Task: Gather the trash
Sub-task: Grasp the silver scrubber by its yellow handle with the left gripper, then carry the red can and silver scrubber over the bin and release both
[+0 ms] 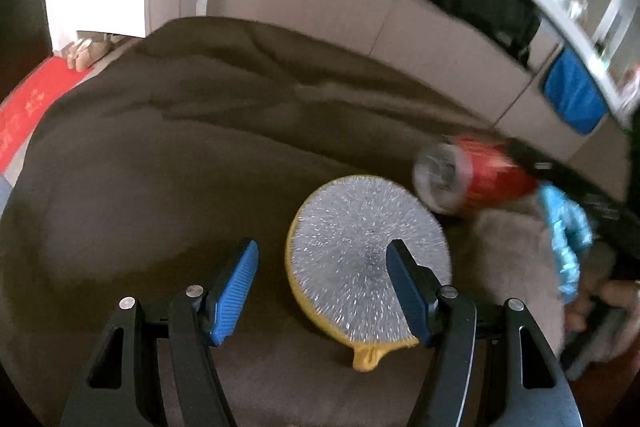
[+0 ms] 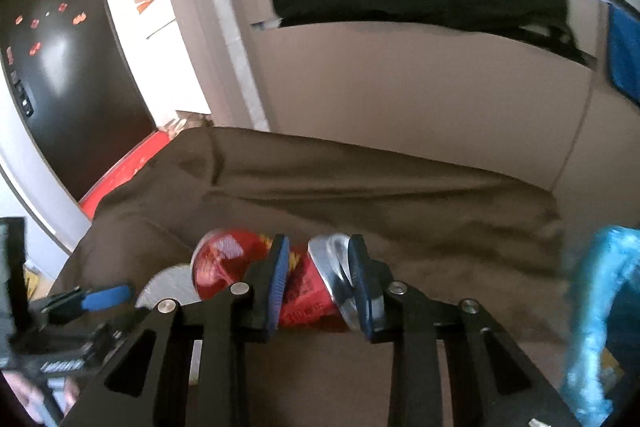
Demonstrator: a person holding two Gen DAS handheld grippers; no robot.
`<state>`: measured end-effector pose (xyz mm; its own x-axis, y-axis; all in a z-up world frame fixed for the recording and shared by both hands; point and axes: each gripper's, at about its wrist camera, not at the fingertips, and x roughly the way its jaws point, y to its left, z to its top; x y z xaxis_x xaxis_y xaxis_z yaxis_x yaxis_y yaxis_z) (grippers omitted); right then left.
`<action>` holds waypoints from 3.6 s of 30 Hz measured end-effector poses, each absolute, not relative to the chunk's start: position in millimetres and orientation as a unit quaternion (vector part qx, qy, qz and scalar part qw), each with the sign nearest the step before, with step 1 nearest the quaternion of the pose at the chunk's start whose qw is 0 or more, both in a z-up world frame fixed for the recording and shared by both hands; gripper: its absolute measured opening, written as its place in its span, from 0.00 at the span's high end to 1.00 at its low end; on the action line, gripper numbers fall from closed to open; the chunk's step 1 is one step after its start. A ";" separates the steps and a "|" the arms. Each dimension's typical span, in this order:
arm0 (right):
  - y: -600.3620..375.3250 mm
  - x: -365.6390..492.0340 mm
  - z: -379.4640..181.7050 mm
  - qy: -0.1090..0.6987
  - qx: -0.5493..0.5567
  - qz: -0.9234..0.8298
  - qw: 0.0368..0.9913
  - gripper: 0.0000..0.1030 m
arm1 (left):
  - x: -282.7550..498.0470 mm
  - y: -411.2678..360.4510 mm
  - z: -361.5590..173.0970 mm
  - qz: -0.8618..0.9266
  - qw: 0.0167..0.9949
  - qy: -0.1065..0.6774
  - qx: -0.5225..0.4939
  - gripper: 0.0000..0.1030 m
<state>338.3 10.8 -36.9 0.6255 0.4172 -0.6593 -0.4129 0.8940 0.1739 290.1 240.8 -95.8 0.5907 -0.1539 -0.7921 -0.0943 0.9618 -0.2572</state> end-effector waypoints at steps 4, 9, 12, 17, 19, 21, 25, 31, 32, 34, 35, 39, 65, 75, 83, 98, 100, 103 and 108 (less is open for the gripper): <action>-28.8 330.1 -33.2 0.359 0.008 0.213 0.909 0.76 | 300.3 225.2 -96.0 0.007 0.884 0.455 -0.103 0.35; -57.9 318.3 -36.4 0.353 0.003 0.205 0.913 0.80 | 302.3 224.1 -97.5 0.024 0.879 0.462 -0.113 0.36; -62.2 318.8 -40.5 0.352 0.006 0.210 0.912 0.81 | 302.5 217.7 -96.6 0.021 0.880 0.458 -0.120 0.50; -69.3 315.3 -43.9 0.355 0.011 0.218 0.909 0.82 | 289.9 213.1 -83.3 0.023 0.894 0.426 -0.135 0.84; -71.1 312.4 -42.6 0.353 0.007 0.219 0.910 0.83 | 282.9 209.4 -72.5 0.019 0.902 0.409 -0.138 0.86; -73.4 308.8 -38.9 0.348 0.007 0.222 0.911 0.83 | 275.9 204.5 -62.7 0.016 0.910 0.392 -0.135 0.87; -76.4 300.8 -30.4 0.334 0.005 0.227 0.915 0.86 | 262.1 191.8 -38.8 0.004 0.924 0.361 -0.125 0.89; -76.1 290.5 -17.5 0.312 -0.012 0.233 0.921 0.99 | 247.4 175.3 -12.4 -0.016 0.935 0.336 -0.111 0.89; -76.1 289.5 -17.6 0.312 -0.015 0.236 0.920 0.99 | 245.0 173.8 -10.1 -0.017 0.936 0.334 -0.110 0.89; -77.6 286.0 -18.4 0.312 -0.017 0.246 0.918 0.99 | 242.1 171.0 -8.0 -0.017 0.937 0.332 -0.105 0.89; -80.3 284.1 -18.7 0.309 -0.015 0.248 0.918 0.94 | 241.2 170.5 -8.2 -0.018 0.937 0.332 -0.105 0.89; -95.9 271.1 -25.6 0.309 -0.004 0.243 0.920 0.50 | 239.2 169.9 -12.5 -0.021 0.934 0.338 -0.112 0.89; -109.5 272.1 -49.6 0.335 0.000 0.226 0.915 0.55 | 226.6 147.4 -14.4 -0.034 0.933 0.339 -0.113 0.89; -161.2 274.9 -7.2 0.273 0.026 0.196 0.941 0.56 | 233.9 94.5 21.5 -0.070 0.942 0.314 -0.099 0.89; -259.2 286.2 -4.4 0.271 0.034 0.116 0.955 0.75 | 283.7 -9.8 21.3 -0.155 0.929 0.330 -0.070 0.89; -351.1 315.8 -56.8 0.317 0.066 0.047 0.945 0.78 | 365.8 -131.2 -44.1 -0.234 0.883 0.401 -0.065 0.89; -349.7 316.9 -59.5 0.316 0.065 0.050 0.945 0.79 | 367.8 -130.7 -54.1 -0.234 0.880 0.408 -0.067 0.88; -348.3 316.9 -62.0 0.315 0.076 0.064 0.944 0.79 | 373.6 -128.0 -65.3 -0.236 0.872 0.420 -0.082 0.85; -343.6 312.6 -58.5 0.317 0.094 0.065 0.942 0.63 | 373.5 -125.0 -64.4 -0.233 0.878 0.410 -0.075 0.66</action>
